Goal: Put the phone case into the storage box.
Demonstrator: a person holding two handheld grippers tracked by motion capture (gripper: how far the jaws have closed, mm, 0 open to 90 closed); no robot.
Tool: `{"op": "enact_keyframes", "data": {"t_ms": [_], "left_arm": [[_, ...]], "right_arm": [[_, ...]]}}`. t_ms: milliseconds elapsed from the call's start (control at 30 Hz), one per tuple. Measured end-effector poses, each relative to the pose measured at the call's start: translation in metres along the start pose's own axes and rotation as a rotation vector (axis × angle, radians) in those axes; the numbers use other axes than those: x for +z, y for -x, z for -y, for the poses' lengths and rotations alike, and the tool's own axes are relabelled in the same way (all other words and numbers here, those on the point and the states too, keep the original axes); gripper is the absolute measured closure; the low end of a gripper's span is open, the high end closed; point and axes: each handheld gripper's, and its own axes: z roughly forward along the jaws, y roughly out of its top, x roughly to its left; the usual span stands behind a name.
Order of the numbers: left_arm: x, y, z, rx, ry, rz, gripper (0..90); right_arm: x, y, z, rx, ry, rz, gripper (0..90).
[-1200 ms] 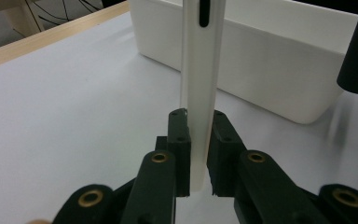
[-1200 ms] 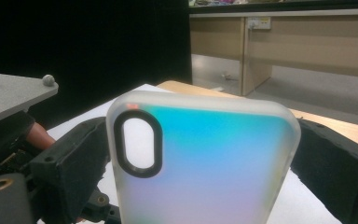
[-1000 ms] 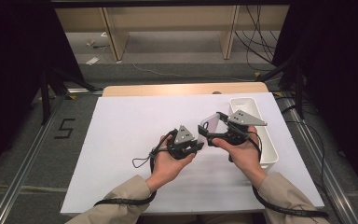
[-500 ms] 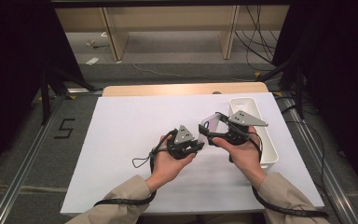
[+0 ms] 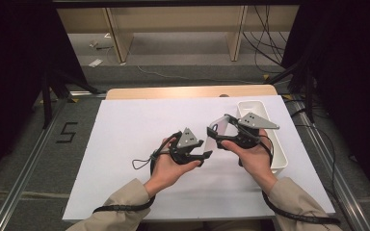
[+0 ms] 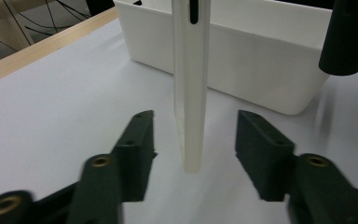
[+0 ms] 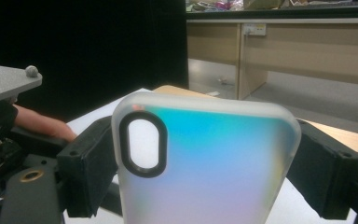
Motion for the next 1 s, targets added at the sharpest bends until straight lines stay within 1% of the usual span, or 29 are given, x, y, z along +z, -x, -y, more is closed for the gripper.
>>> {"op": "enact_keyframes", "data": {"t_ms": [33,100,167,233,267,300,333,400,500,567,600,667,700,767,833,1000], "left_arm": [[0.000,0.000,0.000,0.003,0.001,0.001,40.9],[-0.002,0.000,0.000,0.014,0.008,0.011,35.6],[-0.003,0.000,-0.001,0.030,0.005,0.018,29.4],[-0.005,0.000,-0.001,0.036,0.006,0.026,24.8],[-0.005,-0.001,-0.001,0.039,-0.001,0.033,22.2],[-0.007,-0.002,0.000,0.046,-0.011,0.033,18.4],[-0.007,-0.002,0.000,0.047,-0.012,0.032,15.2],[-0.009,-0.003,0.001,0.049,-0.012,0.036,14.9],[-0.012,-0.005,0.003,0.058,-0.016,0.033,10.7],[-0.016,-0.007,0.004,0.063,-0.012,0.031,9.8],[-0.017,-0.008,0.004,0.077,-0.018,0.029,8.8],[-0.021,-0.009,0.006,0.076,-0.013,0.028,8.3],[-0.021,-0.009,0.006,0.068,-0.009,0.028,8.7],[-0.023,-0.010,0.007,0.077,-0.006,0.033,8.4],[-0.026,-0.011,0.008,0.074,-0.003,0.030,7.4],[-0.029,-0.013,0.009,0.071,-0.009,0.020,3.3]], "right_arm": [[0.000,0.000,0.000,0.001,-0.001,0.001,17.4],[0.000,0.001,0.000,-0.002,-0.001,0.004,17.4],[-0.001,0.001,-0.001,0.001,-0.002,0.005,17.4],[-0.002,0.001,-0.001,0.000,0.000,0.008,17.4],[-0.002,0.002,-0.002,-0.004,-0.001,0.010,17.4],[-0.002,0.002,-0.002,-0.006,0.000,0.012,17.4],[-0.003,0.003,-0.002,-0.006,0.001,0.013,17.4],[-0.003,0.003,-0.002,-0.007,0.000,0.015,17.4],[-0.003,0.003,-0.003,-0.005,0.000,0.018,17.4],[-0.004,0.004,-0.003,-0.007,0.001,0.020,17.4],[-0.004,0.004,-0.003,-0.006,-0.001,0.020,17.4],[-0.004,0.004,-0.003,-0.007,0.000,0.022,17.4],[-0.004,0.005,-0.003,-0.008,-0.001,0.023,17.4],[-0.005,0.005,-0.003,-0.006,-0.003,0.026,17.4],[-0.005,0.005,-0.003,-0.007,-0.002,0.027,17.4],[-0.006,0.006,-0.004,-0.007,0.001,0.030,17.5]]}}
